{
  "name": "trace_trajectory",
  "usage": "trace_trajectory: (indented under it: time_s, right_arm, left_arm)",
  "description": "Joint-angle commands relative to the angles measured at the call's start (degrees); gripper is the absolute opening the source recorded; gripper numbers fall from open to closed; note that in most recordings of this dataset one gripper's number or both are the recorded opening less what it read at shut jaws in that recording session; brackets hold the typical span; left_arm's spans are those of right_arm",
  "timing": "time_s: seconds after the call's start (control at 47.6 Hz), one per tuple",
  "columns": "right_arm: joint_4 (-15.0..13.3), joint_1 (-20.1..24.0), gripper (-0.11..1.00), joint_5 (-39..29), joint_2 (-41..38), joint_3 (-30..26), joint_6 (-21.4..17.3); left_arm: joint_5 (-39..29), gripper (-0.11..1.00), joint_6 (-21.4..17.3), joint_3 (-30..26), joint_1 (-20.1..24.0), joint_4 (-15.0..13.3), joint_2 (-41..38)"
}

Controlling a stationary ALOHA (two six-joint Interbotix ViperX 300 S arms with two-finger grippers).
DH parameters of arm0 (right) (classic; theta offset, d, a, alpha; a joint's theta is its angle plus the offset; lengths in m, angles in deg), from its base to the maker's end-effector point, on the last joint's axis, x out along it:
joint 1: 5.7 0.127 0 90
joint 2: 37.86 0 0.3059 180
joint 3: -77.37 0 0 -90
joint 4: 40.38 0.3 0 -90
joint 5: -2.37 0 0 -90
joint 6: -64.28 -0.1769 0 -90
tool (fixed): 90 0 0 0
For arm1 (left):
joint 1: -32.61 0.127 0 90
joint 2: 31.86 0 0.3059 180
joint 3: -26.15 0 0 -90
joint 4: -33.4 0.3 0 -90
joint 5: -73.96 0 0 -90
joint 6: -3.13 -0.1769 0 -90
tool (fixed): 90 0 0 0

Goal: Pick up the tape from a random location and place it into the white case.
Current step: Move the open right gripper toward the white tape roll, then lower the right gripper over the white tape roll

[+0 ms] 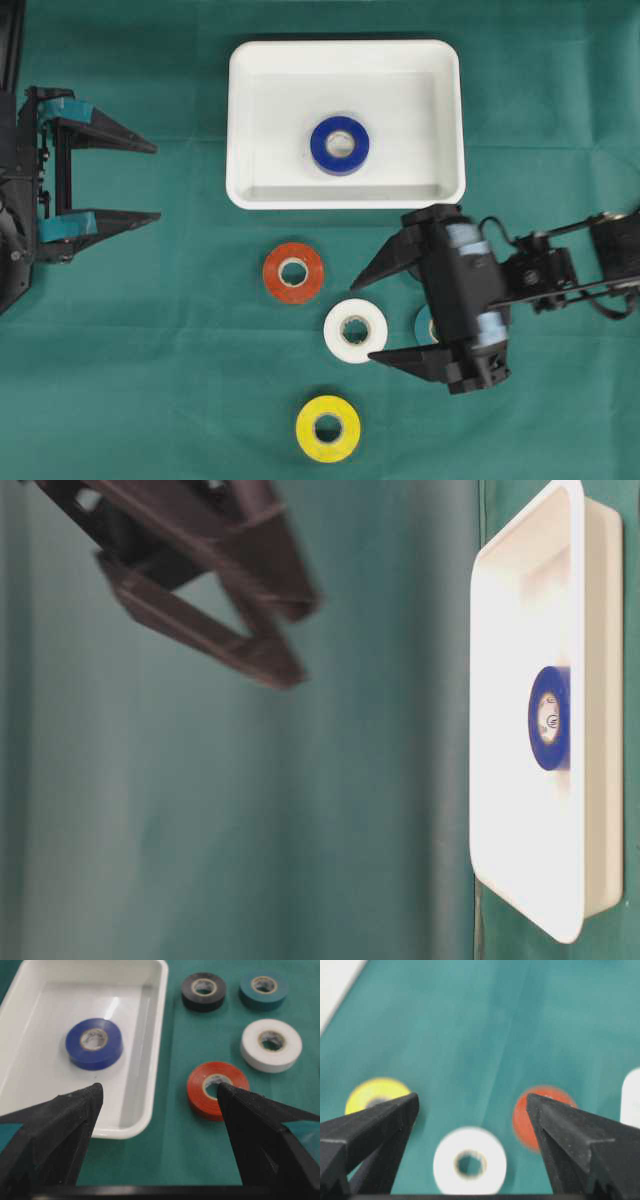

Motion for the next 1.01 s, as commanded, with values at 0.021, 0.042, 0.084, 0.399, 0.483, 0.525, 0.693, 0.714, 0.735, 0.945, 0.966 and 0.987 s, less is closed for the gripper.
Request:
trace_trajectory:
  time_s: [0.021,0.042,0.084,0.399,0.483,0.525,0.693,0.714,0.735,0.945,0.966,0.987]
  right_arm:
    - [0.18,0.26,0.92,-9.58,-1.76,-5.62,-0.7]
    - [0.09,0.26,0.92,-10.99,-2.2,-6.24,-0.7]
    - [0.18,0.35,0.92,-13.71,-3.16,-7.56,-0.7]
    - [0.09,1.93,0.92,-23.47,-7.29,-12.92,-0.79]
    - [0.18,2.11,0.92,-23.55,-7.38,-12.83,-0.79]
    - [0.18,2.11,0.92,-23.55,-7.38,-12.83,-0.79]
    - [0.18,2.11,0.92,-23.47,-7.38,-12.83,-0.79]
    - [0.09,2.11,0.92,-23.38,-7.38,-12.92,-0.79]
    - [0.09,2.11,0.92,-23.38,-7.38,-12.92,-0.79]
    - [0.0,2.11,0.92,-23.2,-7.38,-12.83,-0.79]
    - [0.0,2.11,0.92,-23.2,-7.38,-12.83,-0.79]
    - [0.0,2.11,0.92,-23.2,-7.38,-12.83,-0.79]
  left_arm:
    - [0.35,0.94,0.09,-0.97,-0.26,-0.09,-0.18]
    - [0.35,0.94,0.09,-0.97,-0.26,-0.09,-0.18]
    - [0.35,0.94,0.09,-0.97,-0.26,-0.09,-0.26]
    - [0.35,0.94,0.09,-0.97,-0.26,-0.09,-0.18]
    - [0.35,0.94,0.09,-0.97,-0.26,-0.09,-0.26]
    - [0.35,0.94,0.09,-0.88,-0.26,-0.09,-0.26]
    - [0.35,0.94,0.09,-0.97,-0.26,-0.09,-0.18]
    - [0.35,0.94,0.0,-0.97,-0.26,-0.09,-0.18]
    - [0.35,0.94,0.09,-0.97,-0.26,-0.09,-0.18]
    - [0.35,0.94,0.0,-0.97,-0.26,-0.09,-0.18]
    - [0.35,0.94,0.0,-0.97,-0.26,-0.09,-0.18]
    - [0.35,0.94,0.09,-0.97,-0.26,-0.09,-0.18]
